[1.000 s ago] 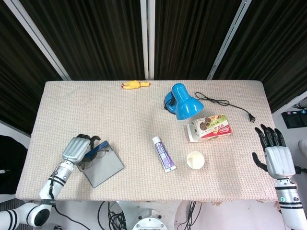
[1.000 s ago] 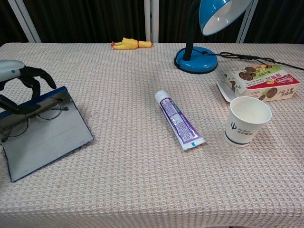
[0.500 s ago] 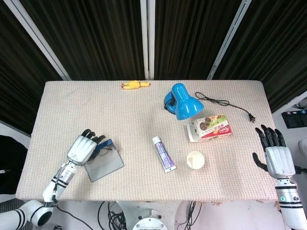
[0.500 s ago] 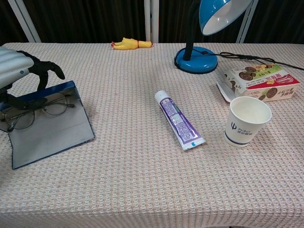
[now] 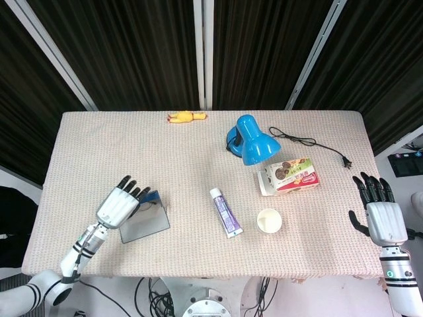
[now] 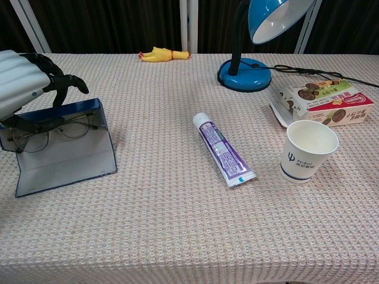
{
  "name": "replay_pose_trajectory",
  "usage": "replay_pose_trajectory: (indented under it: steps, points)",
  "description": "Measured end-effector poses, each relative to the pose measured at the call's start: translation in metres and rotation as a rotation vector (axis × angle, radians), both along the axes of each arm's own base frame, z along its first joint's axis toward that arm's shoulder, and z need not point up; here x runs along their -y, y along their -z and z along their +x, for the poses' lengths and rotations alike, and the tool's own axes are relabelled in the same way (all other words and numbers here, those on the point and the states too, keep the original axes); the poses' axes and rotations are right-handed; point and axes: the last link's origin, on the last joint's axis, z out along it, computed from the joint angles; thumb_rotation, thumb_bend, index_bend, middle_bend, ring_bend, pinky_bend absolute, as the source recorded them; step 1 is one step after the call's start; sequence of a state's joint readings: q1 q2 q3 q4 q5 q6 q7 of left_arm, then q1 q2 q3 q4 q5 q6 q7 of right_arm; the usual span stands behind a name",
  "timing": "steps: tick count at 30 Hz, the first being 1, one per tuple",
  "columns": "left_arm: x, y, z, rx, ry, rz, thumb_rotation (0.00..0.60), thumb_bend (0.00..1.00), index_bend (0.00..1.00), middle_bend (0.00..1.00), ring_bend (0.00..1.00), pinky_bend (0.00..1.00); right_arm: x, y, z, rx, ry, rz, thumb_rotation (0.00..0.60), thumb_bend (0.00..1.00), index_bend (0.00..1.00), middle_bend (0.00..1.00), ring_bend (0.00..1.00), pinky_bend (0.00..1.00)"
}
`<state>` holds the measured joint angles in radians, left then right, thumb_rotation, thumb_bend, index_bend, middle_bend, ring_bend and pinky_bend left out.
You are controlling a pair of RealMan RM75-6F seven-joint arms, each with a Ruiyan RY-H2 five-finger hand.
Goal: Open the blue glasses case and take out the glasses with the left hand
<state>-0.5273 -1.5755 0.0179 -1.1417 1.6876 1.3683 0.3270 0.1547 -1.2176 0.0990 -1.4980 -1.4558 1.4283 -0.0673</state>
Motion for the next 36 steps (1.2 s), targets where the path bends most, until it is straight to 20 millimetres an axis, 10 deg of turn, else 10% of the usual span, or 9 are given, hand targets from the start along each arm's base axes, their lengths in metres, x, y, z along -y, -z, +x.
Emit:
replay_pose_trajectory:
  steps: [30,36]
  points:
    - [-0.019,0.013,0.006,-0.018,0.182,0.032,0.600,0.39,0.24,0.55,0.31,0.27,0.000,-0.001,-0.004,-0.003,0.016,0.000,0.600,0.33,0.00,0.00,0.00,0.00]
    - [-0.031,0.018,0.001,0.020,0.066,-0.010,0.600,0.32,0.10,0.36,0.20,0.24,0.001,-0.001,-0.004,-0.004,0.017,0.000,0.600,0.33,0.00,0.00,0.00,0.00]
